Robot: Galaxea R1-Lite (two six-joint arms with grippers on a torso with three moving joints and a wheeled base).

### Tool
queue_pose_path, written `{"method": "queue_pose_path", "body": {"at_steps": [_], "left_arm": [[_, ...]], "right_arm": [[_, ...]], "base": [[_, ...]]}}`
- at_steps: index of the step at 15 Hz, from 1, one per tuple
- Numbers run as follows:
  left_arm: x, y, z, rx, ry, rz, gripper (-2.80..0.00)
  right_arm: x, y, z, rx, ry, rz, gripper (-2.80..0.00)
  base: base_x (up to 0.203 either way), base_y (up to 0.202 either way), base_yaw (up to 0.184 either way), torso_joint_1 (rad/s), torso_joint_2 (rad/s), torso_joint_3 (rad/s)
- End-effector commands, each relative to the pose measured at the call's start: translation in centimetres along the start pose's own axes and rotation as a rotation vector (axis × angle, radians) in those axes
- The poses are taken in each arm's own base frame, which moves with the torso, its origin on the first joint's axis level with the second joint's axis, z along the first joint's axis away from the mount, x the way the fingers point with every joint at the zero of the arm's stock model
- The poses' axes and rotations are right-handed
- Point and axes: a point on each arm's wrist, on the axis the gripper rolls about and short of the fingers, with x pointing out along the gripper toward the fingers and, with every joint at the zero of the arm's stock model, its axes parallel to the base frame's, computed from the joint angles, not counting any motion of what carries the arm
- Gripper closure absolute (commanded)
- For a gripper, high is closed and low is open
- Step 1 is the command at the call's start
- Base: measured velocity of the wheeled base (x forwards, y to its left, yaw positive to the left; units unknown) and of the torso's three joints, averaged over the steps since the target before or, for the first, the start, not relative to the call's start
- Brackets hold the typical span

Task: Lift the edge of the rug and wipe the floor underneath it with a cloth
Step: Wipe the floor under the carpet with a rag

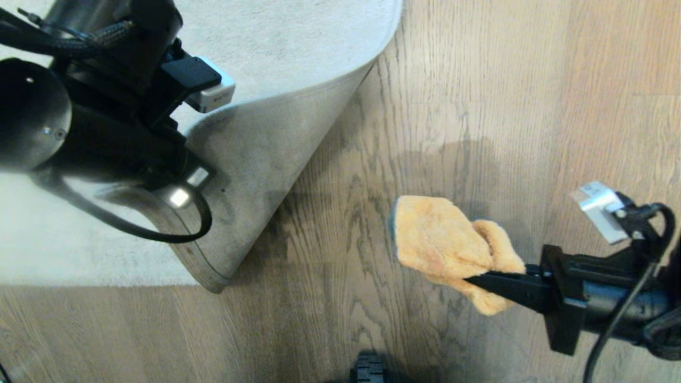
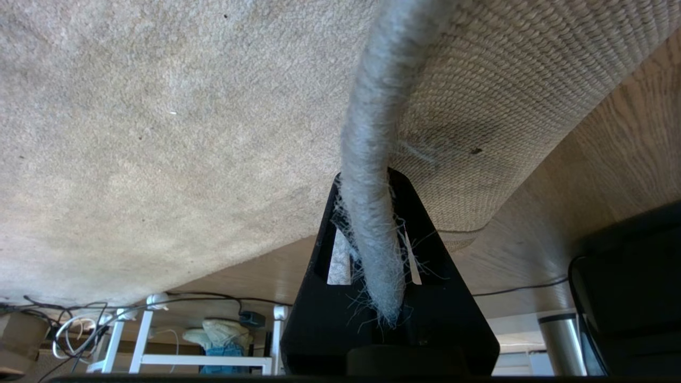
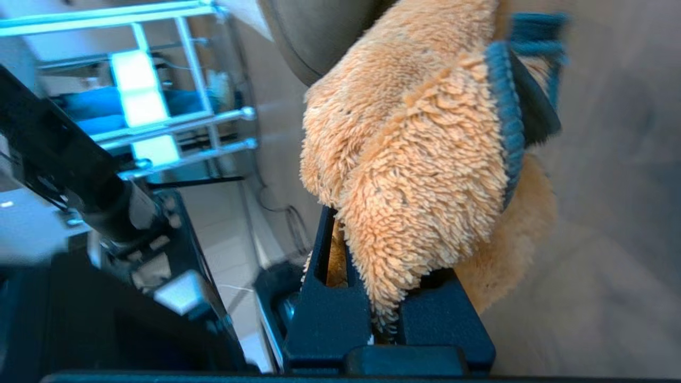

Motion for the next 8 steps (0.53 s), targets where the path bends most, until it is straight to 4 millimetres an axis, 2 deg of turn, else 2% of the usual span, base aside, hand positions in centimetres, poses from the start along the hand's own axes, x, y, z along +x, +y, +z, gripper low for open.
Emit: {"method": "queue_pose_path", "body": {"at_steps": [1,4,6,8], "left_arm": [[0.1,-0.1,0.0,0.006,0.006,0.004,0.0],[0.0,0.2,0.1,-0.002,0.003,0.01,0.0],[0.0,0.2,0.0,-0.005,0.002,0.011,0.0],[0.0,0.3,0.0,-0.015,0.002,0.012,0.0]], "right_arm": [[4.6,0.1,-1.7,0.036,0.063,0.042,0.0],[9.1,2.8,-2.6,0.027,0.029,0.047,0.0],[10.5,4.7,-2.9,0.033,0.006,0.028,0.0],[11.0,6.1,-3.4,0.034,0.004,-0.001,0.0]], "base": [[0.0,0.0,0.0,0.0,0.0,0.0],[0.0,0.0,0.0,0.0,0.0,0.0],[0.0,0.0,0.0,0.0,0.0,0.0],[0.0,0.0,0.0,0.0,0.0,0.0]]}}
